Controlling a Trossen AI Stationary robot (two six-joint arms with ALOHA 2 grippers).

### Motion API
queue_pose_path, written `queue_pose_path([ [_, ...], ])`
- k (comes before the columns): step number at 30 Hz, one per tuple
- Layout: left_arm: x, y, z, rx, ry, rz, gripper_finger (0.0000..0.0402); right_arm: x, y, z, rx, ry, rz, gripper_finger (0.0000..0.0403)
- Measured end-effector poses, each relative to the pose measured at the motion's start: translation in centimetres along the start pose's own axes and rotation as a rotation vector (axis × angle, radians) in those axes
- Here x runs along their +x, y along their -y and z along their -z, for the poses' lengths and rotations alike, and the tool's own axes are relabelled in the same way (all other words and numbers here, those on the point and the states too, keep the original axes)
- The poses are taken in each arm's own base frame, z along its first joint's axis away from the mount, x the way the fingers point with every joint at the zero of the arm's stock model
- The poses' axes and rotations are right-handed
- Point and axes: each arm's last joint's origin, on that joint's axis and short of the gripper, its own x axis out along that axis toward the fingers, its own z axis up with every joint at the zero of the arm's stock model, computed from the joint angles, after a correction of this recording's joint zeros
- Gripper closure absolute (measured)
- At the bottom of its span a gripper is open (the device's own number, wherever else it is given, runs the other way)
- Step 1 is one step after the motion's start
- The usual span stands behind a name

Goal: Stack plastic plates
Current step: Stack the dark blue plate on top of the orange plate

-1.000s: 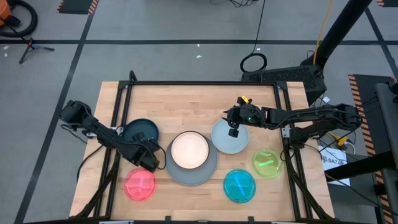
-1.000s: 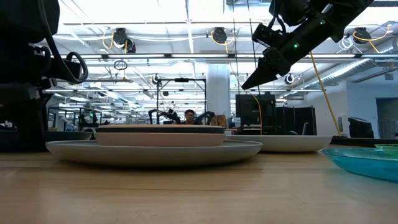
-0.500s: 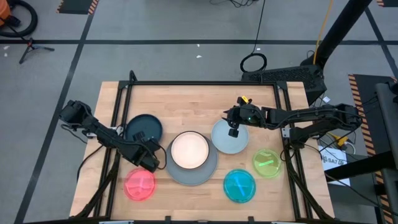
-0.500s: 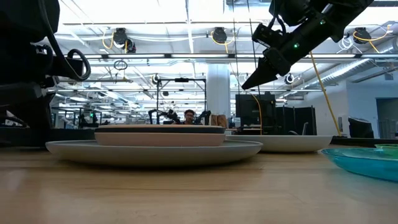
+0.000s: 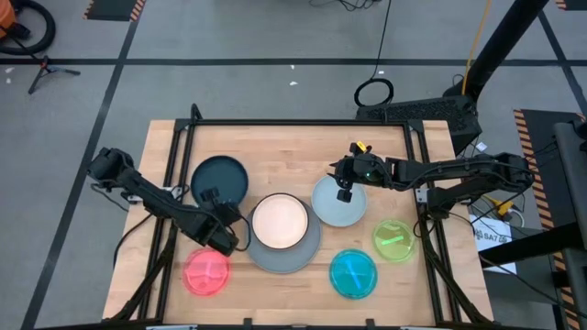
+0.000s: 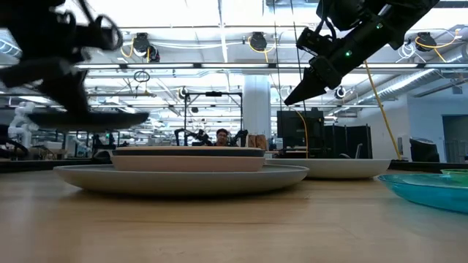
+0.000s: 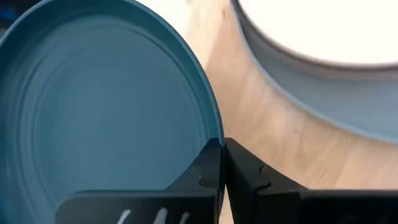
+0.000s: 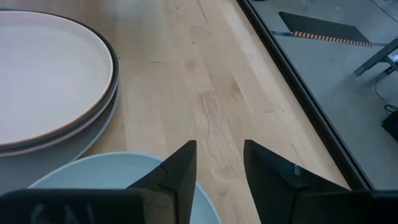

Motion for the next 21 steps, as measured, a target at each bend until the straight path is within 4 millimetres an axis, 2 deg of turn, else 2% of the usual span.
queue_pose_path([
  [10, -4.6, 1.1, -5.3, 0.135, 0.294, 0.167, 0.0392, 0.0, 0.0, 0.0, 0.002, 0.0, 0.0, 0.0277],
  [21, -4.9, 2.7, -6.8, 0.133, 0.393, 0.319, 0.0392, 0.0, 0.0, 0.0, 0.002, 0.0, 0.0, 0.0277],
])
